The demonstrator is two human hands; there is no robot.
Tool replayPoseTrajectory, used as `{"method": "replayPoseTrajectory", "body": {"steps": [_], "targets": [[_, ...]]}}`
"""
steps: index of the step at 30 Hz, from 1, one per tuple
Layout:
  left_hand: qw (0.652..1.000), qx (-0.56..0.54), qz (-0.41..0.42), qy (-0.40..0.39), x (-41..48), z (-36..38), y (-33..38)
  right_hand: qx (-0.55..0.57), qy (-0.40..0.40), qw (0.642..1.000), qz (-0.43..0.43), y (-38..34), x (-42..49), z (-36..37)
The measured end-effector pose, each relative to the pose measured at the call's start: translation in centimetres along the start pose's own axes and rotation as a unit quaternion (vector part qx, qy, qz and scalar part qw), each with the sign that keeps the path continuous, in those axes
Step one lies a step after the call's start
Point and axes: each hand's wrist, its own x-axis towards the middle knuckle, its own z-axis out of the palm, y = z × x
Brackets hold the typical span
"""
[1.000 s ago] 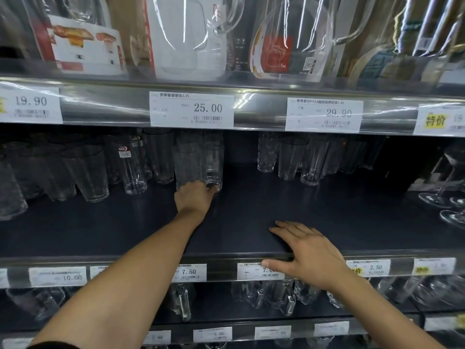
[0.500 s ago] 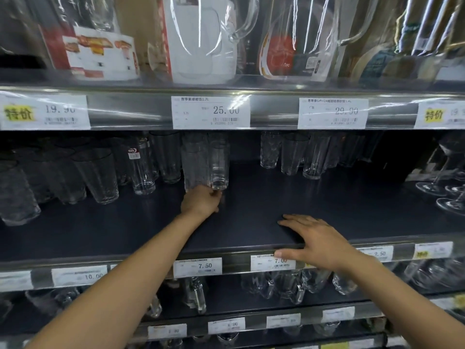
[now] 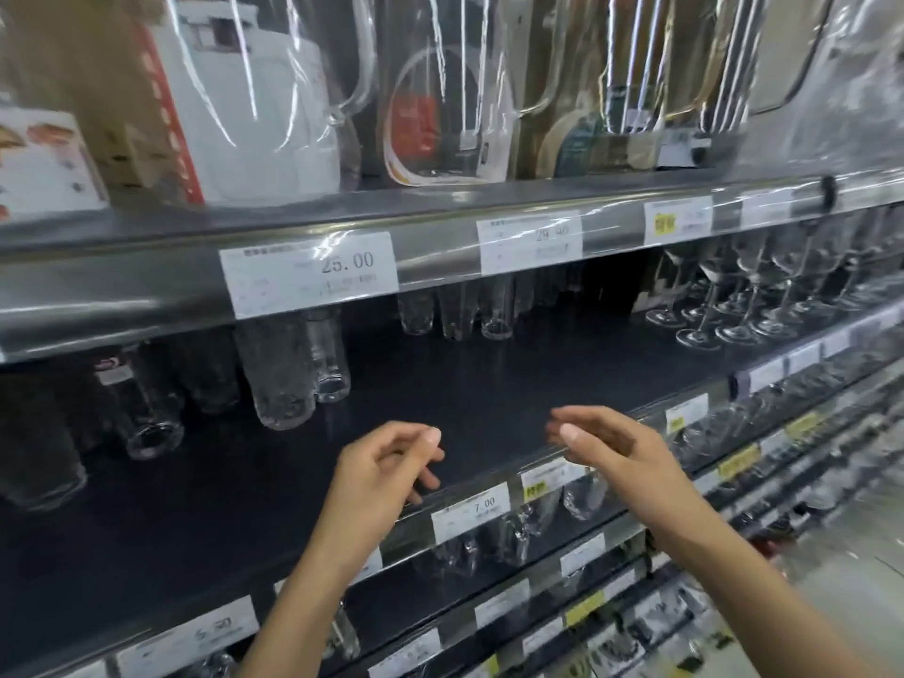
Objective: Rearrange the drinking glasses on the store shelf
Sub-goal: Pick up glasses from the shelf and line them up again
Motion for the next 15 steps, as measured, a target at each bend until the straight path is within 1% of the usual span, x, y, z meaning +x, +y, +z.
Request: {"method": "replayPoseTrajectory", "body": {"steps": [5,8,12,15], "targets": [[0.999,-0.014,0.026,-0.043,0.3,3.5,1.4,-0.012,0.053,0.999,0.006,0.0,-1.7,-3.5],[0.997,-0.019,0.043,-0.057,1.4,6.2,2.0,-0.012,0.071,0.997,0.012,0.4,-1.4,-5.9],[0.996,0.0,0.056,-0.065,3.5,9.9,2.6,-0.022,0.051,0.998,0.023,1.4,0.5,-9.0],[0.997,0.017,0.061,-0.051,5.9,13.2,3.0,-0.038,0.031,0.999,0.024,2.5,3.7,-12.0]]}}
